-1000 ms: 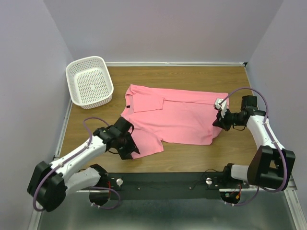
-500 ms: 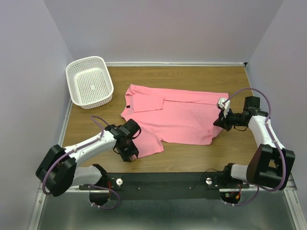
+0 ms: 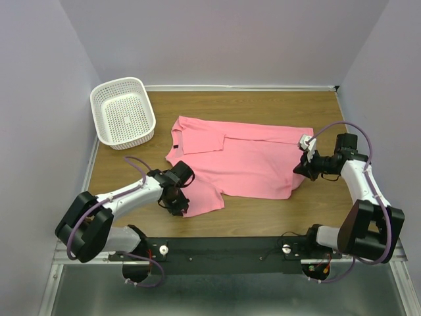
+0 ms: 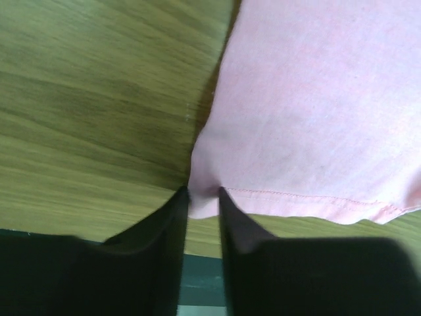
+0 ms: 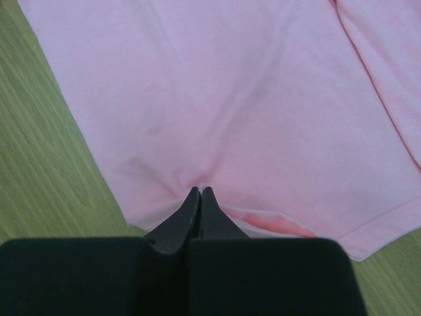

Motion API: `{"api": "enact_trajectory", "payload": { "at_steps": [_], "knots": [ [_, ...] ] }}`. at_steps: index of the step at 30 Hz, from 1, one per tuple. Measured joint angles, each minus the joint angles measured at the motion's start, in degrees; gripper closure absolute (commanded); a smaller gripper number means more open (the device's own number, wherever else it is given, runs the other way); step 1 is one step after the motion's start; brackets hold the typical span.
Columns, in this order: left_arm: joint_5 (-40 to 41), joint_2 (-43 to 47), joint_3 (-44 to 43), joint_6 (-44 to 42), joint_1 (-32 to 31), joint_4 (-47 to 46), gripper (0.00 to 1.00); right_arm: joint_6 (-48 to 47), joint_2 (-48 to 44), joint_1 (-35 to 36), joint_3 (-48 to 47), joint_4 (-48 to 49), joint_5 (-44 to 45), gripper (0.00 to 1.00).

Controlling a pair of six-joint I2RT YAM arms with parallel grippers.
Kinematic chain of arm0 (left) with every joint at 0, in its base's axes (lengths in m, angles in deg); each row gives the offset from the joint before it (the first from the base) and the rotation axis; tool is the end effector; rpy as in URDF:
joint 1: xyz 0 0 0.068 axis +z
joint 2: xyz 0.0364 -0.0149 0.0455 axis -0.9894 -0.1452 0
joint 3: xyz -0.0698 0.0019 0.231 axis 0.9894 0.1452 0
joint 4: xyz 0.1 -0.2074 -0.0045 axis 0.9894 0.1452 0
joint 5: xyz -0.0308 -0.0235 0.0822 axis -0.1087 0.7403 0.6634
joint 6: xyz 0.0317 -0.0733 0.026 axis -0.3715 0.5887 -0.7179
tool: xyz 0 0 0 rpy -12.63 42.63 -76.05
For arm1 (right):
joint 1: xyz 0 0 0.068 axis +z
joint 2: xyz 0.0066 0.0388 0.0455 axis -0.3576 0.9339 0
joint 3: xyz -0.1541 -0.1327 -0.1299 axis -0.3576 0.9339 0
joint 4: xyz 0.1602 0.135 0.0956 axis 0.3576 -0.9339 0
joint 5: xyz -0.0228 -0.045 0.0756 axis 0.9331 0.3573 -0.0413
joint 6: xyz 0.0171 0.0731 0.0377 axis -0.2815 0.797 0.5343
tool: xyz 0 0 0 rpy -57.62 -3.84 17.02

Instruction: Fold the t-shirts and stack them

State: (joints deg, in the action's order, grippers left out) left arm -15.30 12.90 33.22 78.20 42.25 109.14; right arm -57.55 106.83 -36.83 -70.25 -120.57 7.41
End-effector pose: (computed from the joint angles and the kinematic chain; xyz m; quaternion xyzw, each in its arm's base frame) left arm 0.1433 -0.1159 0.1097 -0.2964 0.9518 -0.0602 0.0509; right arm 0.2168 -0.0029 0.1797 -0.4383 0.7793 0.2140 0.3934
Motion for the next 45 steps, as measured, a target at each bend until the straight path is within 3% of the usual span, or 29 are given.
{"api": "enact_trajectory", "payload": {
  "at_steps": [2, 6, 13, 31, 45],
  "knots": [
    [0.02, 0.00, 0.22, -0.22, 0.04, -0.66, 0.88, 0.22, -0.11, -0.07, 0.00, 0.00, 0.00, 0.99],
    [-0.07, 0.20, 0.76, -0.96, 0.31, -1.66, 1.00, 0.90, -0.70, -0.33, 0.00, -0.02, 0.04, 0.99],
    [-0.13, 4.55, 0.55, -3.41, 0.33, -1.62, 1.00, 2.75, -4.63, -0.37, -0.04, -0.17, 1.73, 1.00],
    [-4.39, 30.67, -1.18, -4.81, 0.33, 1.73, 1.00, 13.57, -15.17, -5.31, -4.66, -0.37, 11.89, 0.99],
    [-5.46, 36.44, -2.36, -0.94, 0.33, 3.34, 1.00, 15.93, -20.00, -6.32, -1.29, -0.35, 18.18, 0.99]
  ]
}}
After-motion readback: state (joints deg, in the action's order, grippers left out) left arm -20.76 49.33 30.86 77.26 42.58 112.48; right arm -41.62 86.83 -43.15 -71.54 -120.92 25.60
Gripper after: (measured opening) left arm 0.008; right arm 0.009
